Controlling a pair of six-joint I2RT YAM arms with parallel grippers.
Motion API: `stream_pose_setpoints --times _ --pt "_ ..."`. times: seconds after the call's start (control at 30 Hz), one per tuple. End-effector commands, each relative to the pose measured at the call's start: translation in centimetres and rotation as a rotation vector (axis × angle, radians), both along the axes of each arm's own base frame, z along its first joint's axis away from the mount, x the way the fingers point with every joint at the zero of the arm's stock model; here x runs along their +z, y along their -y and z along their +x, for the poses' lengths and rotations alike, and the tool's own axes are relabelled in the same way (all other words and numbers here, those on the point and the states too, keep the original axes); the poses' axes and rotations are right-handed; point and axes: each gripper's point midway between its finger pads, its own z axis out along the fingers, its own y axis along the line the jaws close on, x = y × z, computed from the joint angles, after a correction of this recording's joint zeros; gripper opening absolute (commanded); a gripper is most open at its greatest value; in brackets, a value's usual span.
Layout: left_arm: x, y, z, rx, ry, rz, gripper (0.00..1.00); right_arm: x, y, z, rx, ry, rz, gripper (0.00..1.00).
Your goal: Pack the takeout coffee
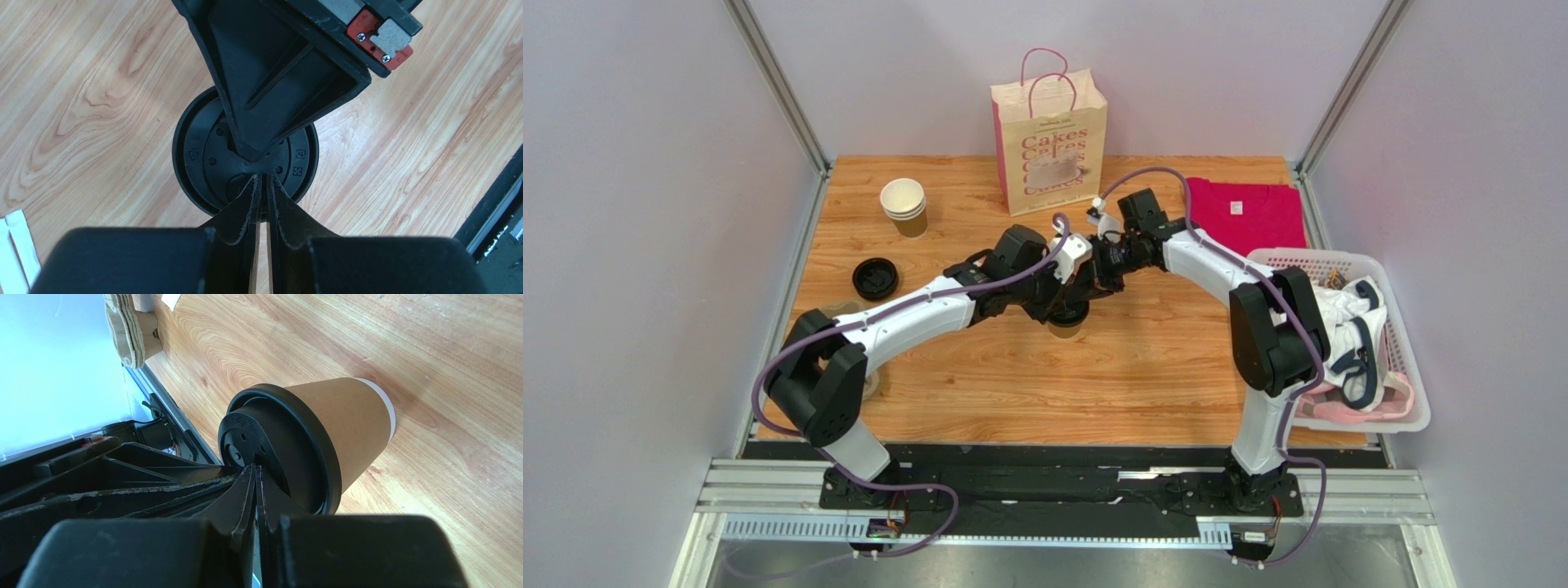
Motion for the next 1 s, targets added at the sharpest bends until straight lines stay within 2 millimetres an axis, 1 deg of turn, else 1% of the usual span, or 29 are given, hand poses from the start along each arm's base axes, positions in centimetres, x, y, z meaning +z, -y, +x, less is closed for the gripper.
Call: stream_pose_setpoints --times 0.0,0.07,0.1,0.17,0.2,0.23,0.3,0.33,0.37,0.4,0.47,0.53,0.57,0.6,0.63,0.73,0.77,0.8,0.83,0.87,0.93,0.97 --pt "-0.1 -1.2 -0.6 0.000 -0.025 0.017 0.14 -1.8 0.4 -0.6 0.001 -0.027 -0.056 0.06" --pt "1.2 -1.2 -0.8 0.008 -0.031 -0.007 0.14 -1.3 0.3 -0.7 0.008 -0.019 -0.044 0.06" --pt "2.7 -0.9 -1.0 -0.005 -0.023 -0.043 0.15 -1.0 0.1 -0.6 0.012 -0.010 -0.035 0.07" --pt "4.1 -1.0 -1.1 0.009 -0.047 -0.084 0.17 0.2 -0.2 -0.5 0.024 0.006 0.000 0.07" --pt "5.5 -0.8 -1.0 0.004 -0.043 -0.115 0.18 0.8 -0.4 -0.4 0.030 0.017 0.012 0.07" --pt "6.2 -1.1 -0.4 0.022 -0.040 -0.127 0.19 1.3 -0.5 -0.5 0.035 0.022 0.024 0.07" --pt "7.7 -1.1 0.6 0.039 -0.032 -0.148 0.20 2.4 -0.8 -0.6 0.051 0.031 0.060 0.08" --pt "8.1 -1.2 1.0 0.048 -0.038 -0.157 0.20 3.3 -1.0 -0.6 0.055 0.043 0.079 0.09" --pt "8.9 -1.4 1.7 0.067 -0.036 -0.177 0.21 4.1 -1.3 -0.8 0.070 0.045 0.108 0.11" --pt "9.1 -1.4 1.8 0.065 -0.046 -0.185 0.22 4.8 -1.4 -0.8 0.075 0.050 0.126 0.12" --pt "9.4 -1.5 1.9 0.069 -0.059 -0.202 0.24 6.9 -1.7 -0.9 0.091 0.076 0.171 0.16" --pt "9.3 -1.6 1.7 0.070 -0.081 -0.210 0.27 8.5 -1.6 -0.6 0.091 0.103 0.196 0.18" --pt "9.3 -1.5 1.3 0.064 -0.103 -0.223 0.29 9.3 -1.6 -0.8 0.095 0.115 0.204 0.20" --pt "9.2 -1.5 1.2 0.060 -0.112 -0.227 0.30 9.8 -1.5 -0.7 0.092 0.125 0.206 0.20" --pt "9.2 -1.4 1.0 0.051 -0.118 -0.231 0.31 9.9 -1.0 -0.2 0.072 0.135 0.192 0.20" --pt "9.1 -0.6 0.8 0.024 -0.157 -0.260 0.36 9.0 0.4 0.3 0.030 0.136 0.135 0.19" --pt "9.0 0.0 0.9 0.008 -0.178 -0.265 0.38 7.9 1.1 0.4 0.009 0.125 0.089 0.20" --pt "9.0 0.2 1.0 0.007 -0.190 -0.271 0.39 7.3 1.3 0.3 0.011 0.128 0.069 0.21" --pt "8.8 0.4 1.2 0.006 -0.199 -0.270 0.40 6.8 1.6 0.2 0.004 0.121 0.052 0.22" --pt "8.3 0.6 1.4 0.009 -0.212 -0.266 0.41 5.8 2.0 0.0 -0.006 0.103 0.026 0.25" --pt "7.5 0.7 1.8 0.033 -0.232 -0.257 0.41 5.0 2.4 -0.2 -0.017 0.097 -0.006 0.27" --pt "6.7 0.7 2.1 0.043 -0.246 -0.242 0.42 4.7 2.6 -0.3 -0.020 0.094 -0.019 0.30"
